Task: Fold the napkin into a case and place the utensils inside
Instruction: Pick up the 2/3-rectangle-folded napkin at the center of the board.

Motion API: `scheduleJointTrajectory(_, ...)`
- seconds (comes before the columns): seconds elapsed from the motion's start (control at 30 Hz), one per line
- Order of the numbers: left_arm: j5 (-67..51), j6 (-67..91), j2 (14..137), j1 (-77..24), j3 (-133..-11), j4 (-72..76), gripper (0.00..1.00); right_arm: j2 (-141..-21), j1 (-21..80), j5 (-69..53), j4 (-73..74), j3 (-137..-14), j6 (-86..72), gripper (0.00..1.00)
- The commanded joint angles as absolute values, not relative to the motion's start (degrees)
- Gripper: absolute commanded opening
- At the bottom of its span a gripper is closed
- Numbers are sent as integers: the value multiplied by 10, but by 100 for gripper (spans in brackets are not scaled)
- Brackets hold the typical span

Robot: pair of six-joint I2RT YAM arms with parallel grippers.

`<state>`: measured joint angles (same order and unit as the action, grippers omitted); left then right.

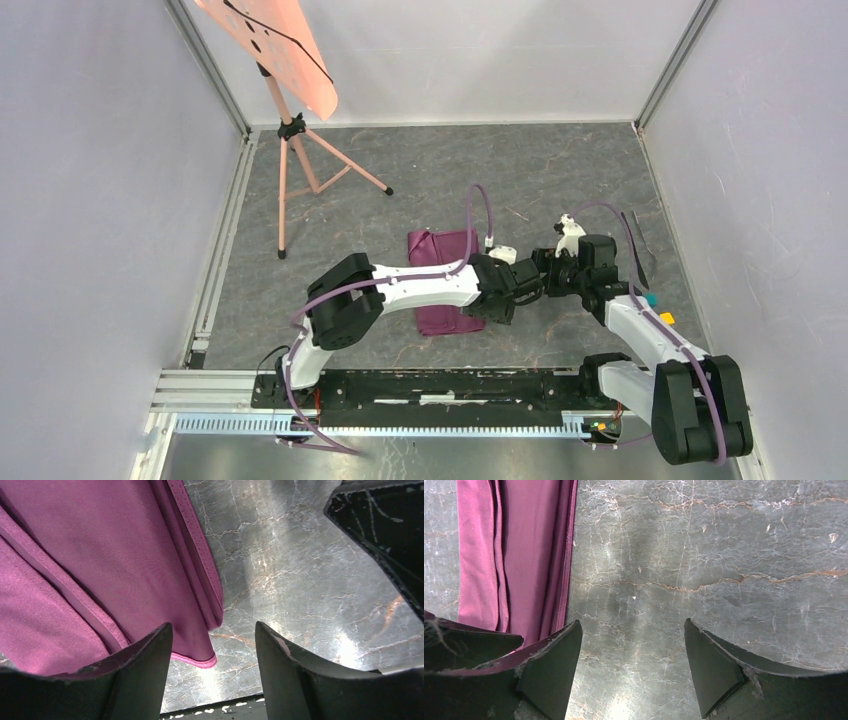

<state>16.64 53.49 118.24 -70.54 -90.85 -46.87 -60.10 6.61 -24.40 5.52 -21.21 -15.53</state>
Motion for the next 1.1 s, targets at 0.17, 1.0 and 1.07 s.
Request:
scheduleJointTrajectory(0.17, 199, 532, 1210, -709, -931, -493, 62, -620, 63, -258, 12, -202, -151, 81)
scheduleJointTrajectory(1.0, 233, 538, 1047, -709, -793, -445, 10, -880, 160, -396, -297, -257, -443, 87)
scheduleJointTrajectory(1.07, 232, 537, 1044, -709, -792, -444, 10, -903, 170, -393, -312, -266, -455, 84)
